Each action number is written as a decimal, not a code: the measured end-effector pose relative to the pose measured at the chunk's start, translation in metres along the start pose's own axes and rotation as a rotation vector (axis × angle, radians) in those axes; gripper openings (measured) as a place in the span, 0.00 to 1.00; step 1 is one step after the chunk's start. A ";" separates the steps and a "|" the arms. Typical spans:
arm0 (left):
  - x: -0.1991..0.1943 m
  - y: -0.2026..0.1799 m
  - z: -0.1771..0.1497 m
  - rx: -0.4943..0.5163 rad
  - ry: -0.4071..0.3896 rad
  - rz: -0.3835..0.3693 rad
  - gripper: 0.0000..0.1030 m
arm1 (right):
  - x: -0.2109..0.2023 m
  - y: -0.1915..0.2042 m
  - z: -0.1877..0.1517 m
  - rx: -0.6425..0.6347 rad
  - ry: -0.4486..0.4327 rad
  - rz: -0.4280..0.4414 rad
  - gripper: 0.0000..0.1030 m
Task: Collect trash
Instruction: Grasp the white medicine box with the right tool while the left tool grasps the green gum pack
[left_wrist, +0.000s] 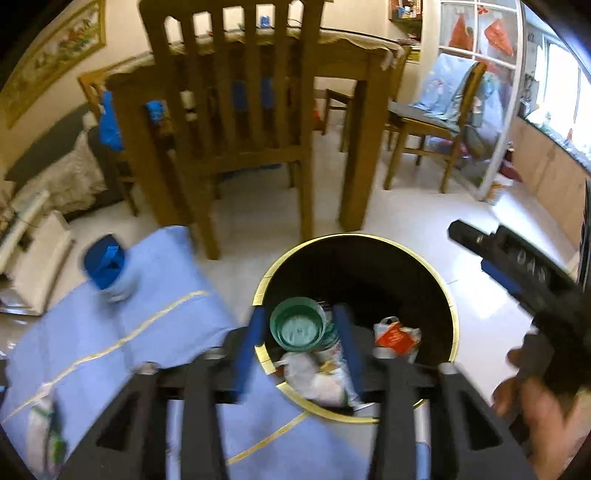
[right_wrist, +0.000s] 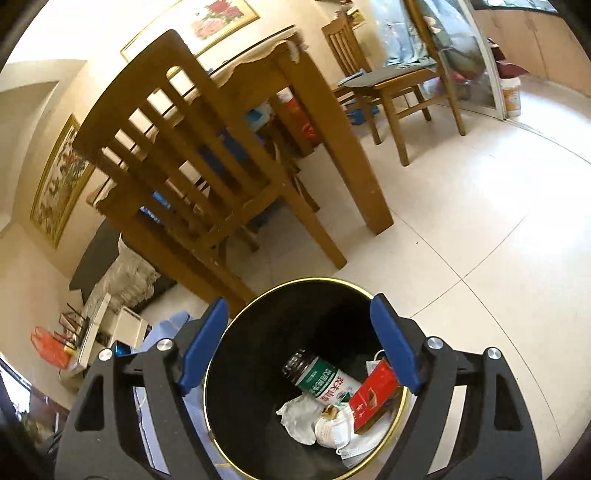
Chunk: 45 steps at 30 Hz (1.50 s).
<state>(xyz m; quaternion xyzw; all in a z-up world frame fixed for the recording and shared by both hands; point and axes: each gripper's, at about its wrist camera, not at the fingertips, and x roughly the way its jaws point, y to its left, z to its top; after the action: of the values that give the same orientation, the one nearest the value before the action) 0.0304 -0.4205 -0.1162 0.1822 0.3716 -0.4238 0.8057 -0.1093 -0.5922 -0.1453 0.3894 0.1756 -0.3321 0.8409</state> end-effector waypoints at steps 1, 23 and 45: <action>0.002 0.000 0.001 -0.005 -0.005 -0.007 0.61 | 0.000 -0.002 0.001 0.002 -0.001 0.000 0.77; -0.181 0.227 -0.224 -0.308 -0.050 0.378 0.80 | 0.015 0.266 -0.193 -0.589 0.678 0.651 0.88; -0.201 0.268 -0.241 -0.327 -0.118 0.254 0.81 | 0.051 0.305 -0.188 -0.027 0.785 0.726 0.25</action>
<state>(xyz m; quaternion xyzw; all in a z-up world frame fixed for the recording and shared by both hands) 0.0693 -0.0091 -0.1289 0.0690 0.3617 -0.2628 0.8918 0.1324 -0.3233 -0.1289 0.5094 0.3351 0.1530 0.7777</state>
